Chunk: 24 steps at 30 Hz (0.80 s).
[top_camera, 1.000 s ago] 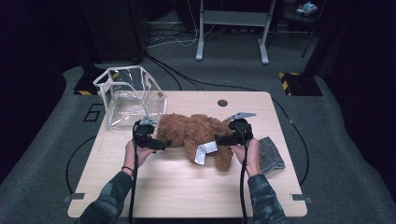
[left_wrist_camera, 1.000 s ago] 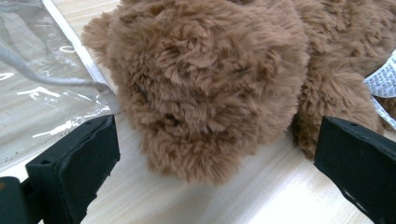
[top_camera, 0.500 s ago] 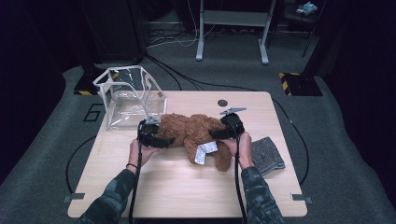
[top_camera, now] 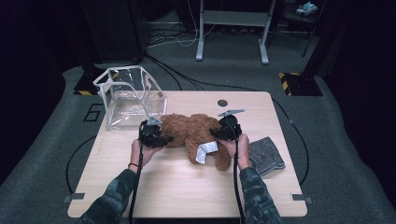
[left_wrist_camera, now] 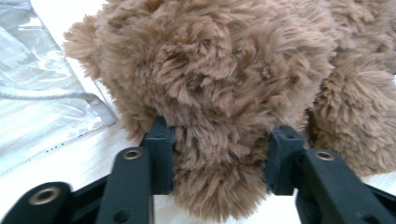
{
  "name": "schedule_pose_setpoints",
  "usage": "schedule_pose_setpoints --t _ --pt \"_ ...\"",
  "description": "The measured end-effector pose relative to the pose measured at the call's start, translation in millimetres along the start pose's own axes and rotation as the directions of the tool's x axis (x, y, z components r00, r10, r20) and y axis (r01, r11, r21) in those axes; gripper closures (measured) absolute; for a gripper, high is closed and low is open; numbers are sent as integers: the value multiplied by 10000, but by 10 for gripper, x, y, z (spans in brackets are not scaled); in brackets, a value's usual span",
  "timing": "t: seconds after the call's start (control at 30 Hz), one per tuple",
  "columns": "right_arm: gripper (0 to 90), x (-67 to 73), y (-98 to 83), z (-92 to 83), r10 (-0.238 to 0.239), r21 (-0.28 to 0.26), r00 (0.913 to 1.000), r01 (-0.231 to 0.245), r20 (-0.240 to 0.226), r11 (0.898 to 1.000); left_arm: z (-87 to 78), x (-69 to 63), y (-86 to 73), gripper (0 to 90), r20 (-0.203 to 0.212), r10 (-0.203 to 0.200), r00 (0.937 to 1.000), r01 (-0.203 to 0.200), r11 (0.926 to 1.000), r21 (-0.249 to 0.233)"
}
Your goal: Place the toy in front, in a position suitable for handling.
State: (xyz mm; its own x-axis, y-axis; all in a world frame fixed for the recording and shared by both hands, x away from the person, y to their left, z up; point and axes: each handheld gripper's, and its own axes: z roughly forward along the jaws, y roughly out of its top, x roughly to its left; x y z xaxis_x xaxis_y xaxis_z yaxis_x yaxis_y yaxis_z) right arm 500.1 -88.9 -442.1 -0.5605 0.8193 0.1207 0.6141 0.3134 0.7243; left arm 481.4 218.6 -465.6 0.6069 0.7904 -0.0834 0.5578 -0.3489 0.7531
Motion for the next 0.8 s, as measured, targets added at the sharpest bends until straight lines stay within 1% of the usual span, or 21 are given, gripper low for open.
schedule_pose_setpoints --t 0.03,0.17,0.2,0.23,0.27,0.3,0.37,0.5,0.57,0.6,0.67,0.7,0.77,0.8 --pt "695 6 2 -6 -42 19 10000 42 44 10000 -6 -4 -1 583 -6 -37 10000 36 10000 -67" --pt "716 36 5 -37 -71 -208 9999 73 102 9998 -34 -11 -4 632 -23 -33 10000 33 9998 -189" --pt "719 45 7 -54 -78 -155 9999 80 128 9998 -43 -14 -8 637 -18 -16 10000 16 9998 -216" --pt "721 47 9 -70 -131 -233 9999 134 110 9996 -43 -26 -17 639 9 -117 9999 117 9993 -366" --pt "722 45 11 -87 -209 -288 9997 212 100 9994 -53 -29 -23 641 54 -66 10000 67 9995 -300" --pt "723 56 12 -111 -164 -262 9998 166 103 9995 -58 -39 -28 641 54 -96 9999 98 9995 -315" --pt "723 56 15 -153 -300 -371 9995 303 95 9989 -81 -64 -36 641 158 -190 9997 197 9987 -462" --pt "724 93 18 -265 -243 -443 9997 247 82 9987 -176 -126 -20 640 204 -147 9997 160 9978 -645" --pt "724 107 10 -330 -358 -514 9993 362 79 9980 -222 -158 -19 640 235 -132 9996 148 9974 -703" --pt "724 115 3 -350 -286 -548 9996 288 50 9981 -244 -176 -22 640 298 -140 9995 163 9968 -786" --pt "724 125 -17 -419 -410 -594 9992 411 27 9974 -292 -209 -27 639 384 -122 9992 152 9968 -791" --pt "723 133 -25 -441 -344 -608 9994 344 18 9976 -312 -231 -36 639 435 -123 9990 161 9960 -878" --pt "723 156 -54 -507 -280 -633 9996 280 10 9976 -341 -260 -48 639 474 -48 9989 89 9962 -864" --pt "723 156 -63 -526 -354 -639 9994 353 -14 9973 -356 -283 -63 639 535 -41 9986 87 9963 -859"
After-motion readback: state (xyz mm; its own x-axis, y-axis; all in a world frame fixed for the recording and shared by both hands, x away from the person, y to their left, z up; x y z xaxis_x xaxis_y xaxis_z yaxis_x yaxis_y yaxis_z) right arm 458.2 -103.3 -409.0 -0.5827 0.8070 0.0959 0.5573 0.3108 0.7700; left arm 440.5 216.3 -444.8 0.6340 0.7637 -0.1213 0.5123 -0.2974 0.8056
